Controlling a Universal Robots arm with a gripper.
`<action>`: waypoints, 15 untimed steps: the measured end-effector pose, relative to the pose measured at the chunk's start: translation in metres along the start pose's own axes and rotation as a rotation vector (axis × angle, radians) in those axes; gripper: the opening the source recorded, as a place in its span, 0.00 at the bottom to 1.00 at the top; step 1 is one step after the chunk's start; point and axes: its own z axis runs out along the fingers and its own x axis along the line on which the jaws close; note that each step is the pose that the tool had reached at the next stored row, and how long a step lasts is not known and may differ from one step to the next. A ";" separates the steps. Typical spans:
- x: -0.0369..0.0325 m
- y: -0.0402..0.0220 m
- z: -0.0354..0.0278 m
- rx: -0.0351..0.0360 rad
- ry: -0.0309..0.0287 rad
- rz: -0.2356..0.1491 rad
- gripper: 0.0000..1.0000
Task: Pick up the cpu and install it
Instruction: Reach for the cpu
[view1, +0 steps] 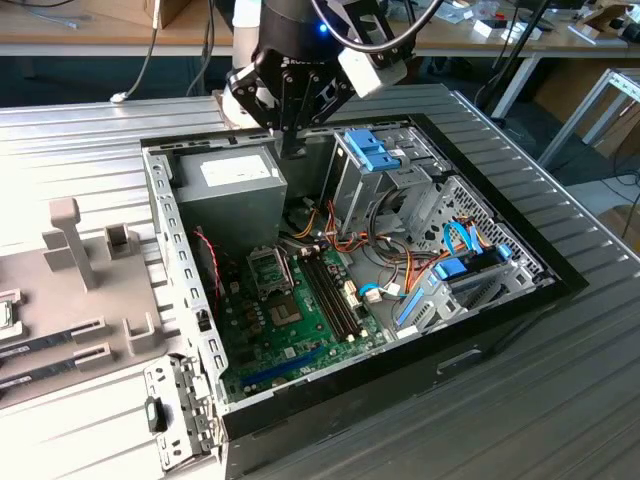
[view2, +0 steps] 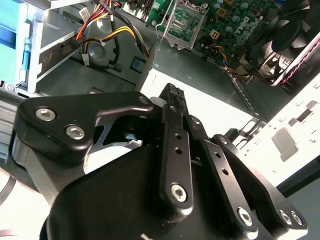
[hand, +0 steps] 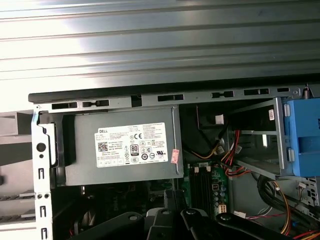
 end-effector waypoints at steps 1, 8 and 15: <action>0.0002 0.0000 0.0000 -0.0001 -0.0001 0.000 0.11; 0.0032 -0.0002 -0.0001 0.0000 0.0000 0.000 0.11; 0.0057 -0.0004 -0.0001 -0.0001 0.0000 0.000 0.11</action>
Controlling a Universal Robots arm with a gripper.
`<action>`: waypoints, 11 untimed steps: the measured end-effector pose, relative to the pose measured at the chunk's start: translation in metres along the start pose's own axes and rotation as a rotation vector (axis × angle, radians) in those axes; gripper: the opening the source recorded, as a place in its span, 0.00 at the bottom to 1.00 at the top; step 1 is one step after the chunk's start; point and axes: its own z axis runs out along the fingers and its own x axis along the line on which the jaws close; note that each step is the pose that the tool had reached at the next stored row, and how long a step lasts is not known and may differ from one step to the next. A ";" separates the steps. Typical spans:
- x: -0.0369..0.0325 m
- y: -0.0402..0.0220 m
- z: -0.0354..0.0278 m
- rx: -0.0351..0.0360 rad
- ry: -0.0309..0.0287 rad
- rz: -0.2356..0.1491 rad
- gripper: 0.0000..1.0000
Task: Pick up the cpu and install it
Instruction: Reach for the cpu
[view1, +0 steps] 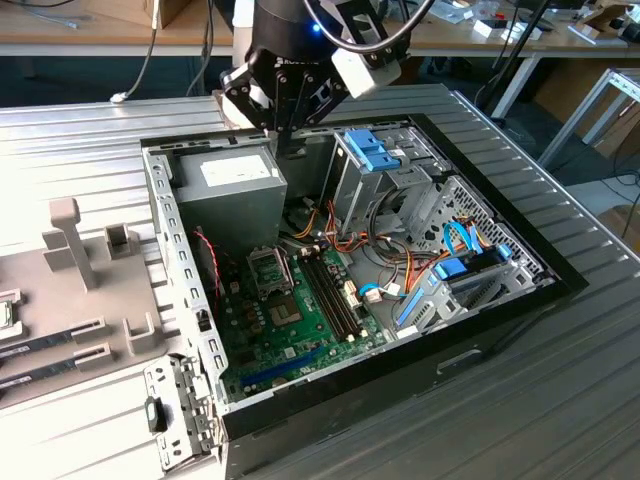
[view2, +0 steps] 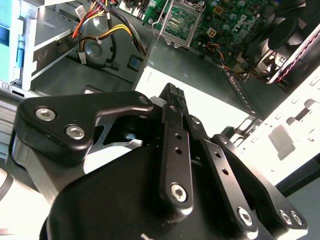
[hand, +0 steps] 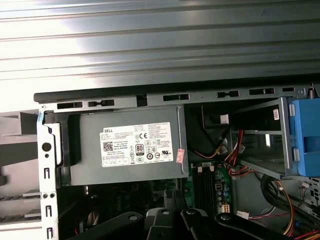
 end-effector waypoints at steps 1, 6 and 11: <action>0.0001 0.0000 0.0000 0.0001 0.0000 0.000 0.11; 0.0013 -0.0001 0.0000 0.0000 0.0000 0.000 0.11; 0.0023 -0.0002 -0.0001 0.0001 0.0000 0.000 0.11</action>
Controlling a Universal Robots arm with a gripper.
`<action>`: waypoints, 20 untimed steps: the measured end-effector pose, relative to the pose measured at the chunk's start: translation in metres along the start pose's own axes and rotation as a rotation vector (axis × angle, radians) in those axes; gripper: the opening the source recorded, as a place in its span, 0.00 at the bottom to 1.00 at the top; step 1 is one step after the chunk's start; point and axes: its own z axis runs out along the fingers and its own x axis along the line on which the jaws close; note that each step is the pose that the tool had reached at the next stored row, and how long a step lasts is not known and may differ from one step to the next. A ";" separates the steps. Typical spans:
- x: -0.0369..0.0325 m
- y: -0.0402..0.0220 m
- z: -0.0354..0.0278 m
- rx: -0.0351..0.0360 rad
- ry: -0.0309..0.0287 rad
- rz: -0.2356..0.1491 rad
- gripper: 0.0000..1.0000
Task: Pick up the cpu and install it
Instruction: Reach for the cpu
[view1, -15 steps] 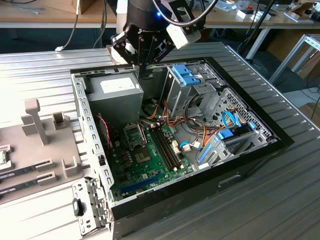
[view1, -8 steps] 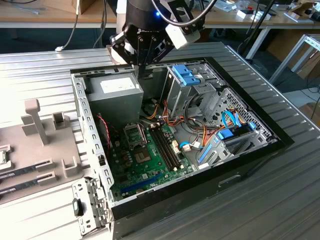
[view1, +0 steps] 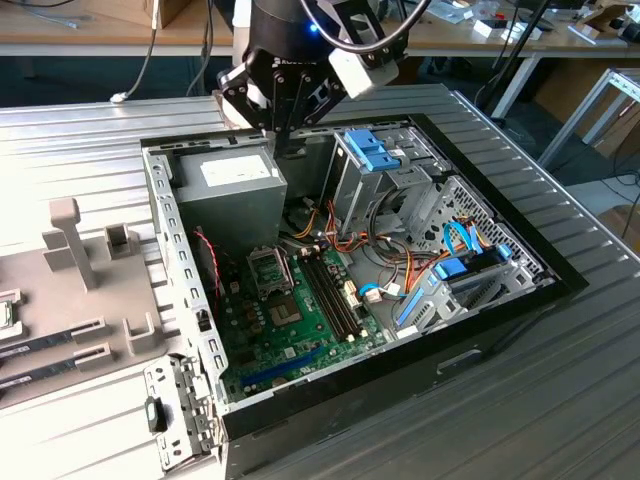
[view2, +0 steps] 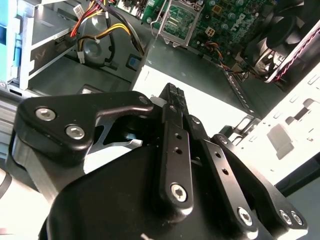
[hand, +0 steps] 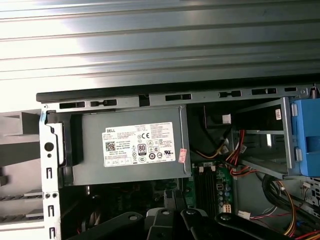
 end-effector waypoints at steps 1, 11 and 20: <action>0.0002 0.0000 0.0000 0.0000 0.0000 0.000 0.11; 0.0043 -0.0003 -0.0001 0.0000 0.0000 0.000 0.11; 0.0087 -0.0007 -0.0002 0.0000 0.0000 0.000 0.11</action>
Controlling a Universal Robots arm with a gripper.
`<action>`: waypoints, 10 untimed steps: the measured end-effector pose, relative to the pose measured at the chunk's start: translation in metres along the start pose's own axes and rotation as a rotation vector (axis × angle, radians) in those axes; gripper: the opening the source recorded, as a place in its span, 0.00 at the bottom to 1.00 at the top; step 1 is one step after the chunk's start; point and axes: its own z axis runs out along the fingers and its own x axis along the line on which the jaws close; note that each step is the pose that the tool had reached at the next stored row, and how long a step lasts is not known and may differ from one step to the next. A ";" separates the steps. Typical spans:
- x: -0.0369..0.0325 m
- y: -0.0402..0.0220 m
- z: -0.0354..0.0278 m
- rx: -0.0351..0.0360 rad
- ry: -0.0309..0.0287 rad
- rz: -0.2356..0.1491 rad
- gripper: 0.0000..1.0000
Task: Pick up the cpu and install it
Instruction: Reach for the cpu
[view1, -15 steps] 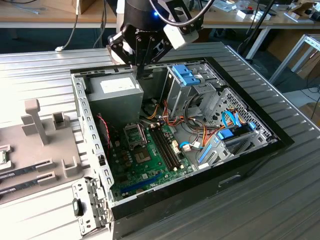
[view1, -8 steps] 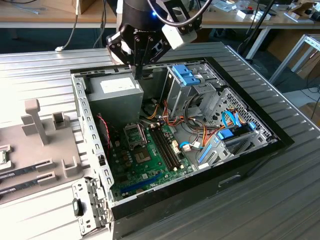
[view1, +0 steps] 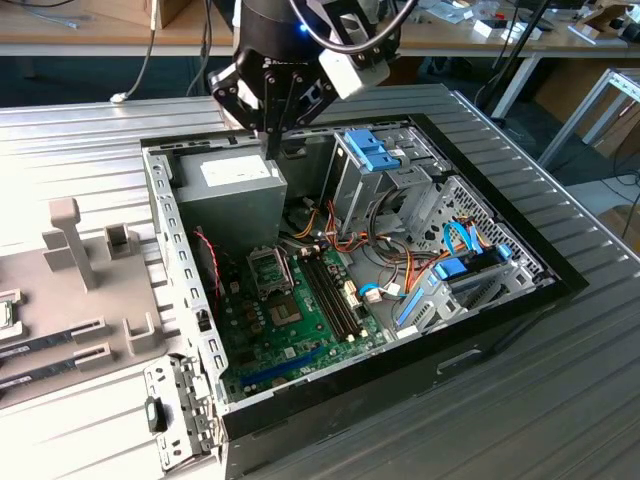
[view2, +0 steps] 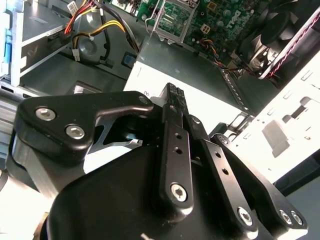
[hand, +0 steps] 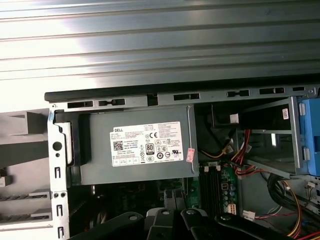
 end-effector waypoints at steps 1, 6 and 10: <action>0.0006 0.0000 0.0000 0.0000 0.0000 0.000 0.11; 0.0025 -0.0002 0.0000 0.0000 0.0000 0.000 0.11; 0.0038 -0.0003 -0.0001 -0.0001 0.0000 0.000 0.11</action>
